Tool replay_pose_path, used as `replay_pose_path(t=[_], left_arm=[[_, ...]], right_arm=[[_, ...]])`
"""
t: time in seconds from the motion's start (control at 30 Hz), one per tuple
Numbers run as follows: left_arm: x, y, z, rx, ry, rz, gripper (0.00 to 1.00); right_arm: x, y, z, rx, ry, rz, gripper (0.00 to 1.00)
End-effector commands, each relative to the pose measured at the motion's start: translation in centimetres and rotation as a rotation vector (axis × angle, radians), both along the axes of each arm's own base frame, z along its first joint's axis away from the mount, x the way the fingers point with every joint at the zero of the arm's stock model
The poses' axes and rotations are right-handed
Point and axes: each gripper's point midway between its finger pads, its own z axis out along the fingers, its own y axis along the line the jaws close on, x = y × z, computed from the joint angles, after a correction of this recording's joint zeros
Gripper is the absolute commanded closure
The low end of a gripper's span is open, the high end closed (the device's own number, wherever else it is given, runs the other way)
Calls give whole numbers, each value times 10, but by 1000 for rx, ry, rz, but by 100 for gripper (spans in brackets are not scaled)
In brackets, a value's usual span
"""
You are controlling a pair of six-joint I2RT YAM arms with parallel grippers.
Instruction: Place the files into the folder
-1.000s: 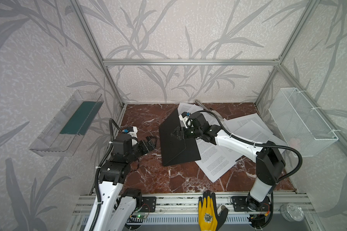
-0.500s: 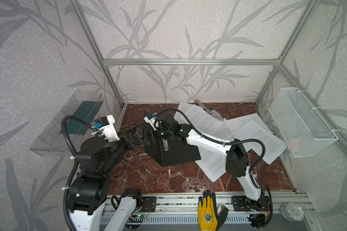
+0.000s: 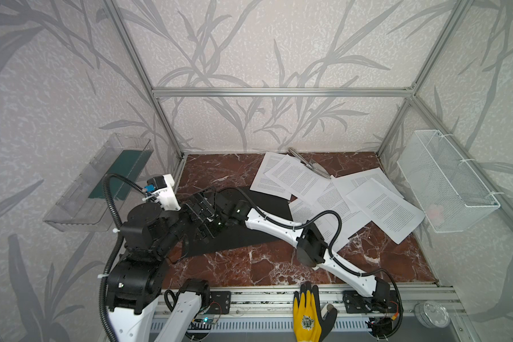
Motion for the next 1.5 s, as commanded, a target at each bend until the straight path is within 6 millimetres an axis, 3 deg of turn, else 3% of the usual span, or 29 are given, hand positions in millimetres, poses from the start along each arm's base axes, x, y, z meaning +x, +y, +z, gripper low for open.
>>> replay_pose_path(t=[0.0, 0.03, 0.07, 0.2, 0.37, 0.5, 0.67, 0.87, 1.1, 1.47], left_arm=[[10, -11, -44, -30, 118, -50, 1], [14, -15, -59, -49, 149, -68, 1], [18, -19, -72, -69, 176, -84, 1], [33, -31, -127, -144, 294, -119, 1], [55, -35, -186, -238, 367, -93, 1], [73, -36, -231, -329, 427, -68, 1], [80, -22, -263, -329, 456, 23, 1], [77, -4, -289, -291, 462, 114, 1], [72, -2, -320, -290, 515, 133, 1], [47, 12, -356, -183, 648, 198, 1]], right_arm=[[32, -39, 64, 64, -125, -73, 3], [34, -51, 66, 70, -119, -93, 4], [49, -70, 63, 69, -106, -135, 6], [59, -120, 44, 40, -67, -217, 14], [62, -152, 22, 46, -20, -273, 27], [60, -151, 9, 36, 7, -262, 39], [65, -144, -3, 30, 24, -265, 51], [72, -131, -14, 33, 53, -267, 63], [78, -122, -27, 19, 77, -269, 69], [83, -131, -43, -60, 68, -307, 73]])
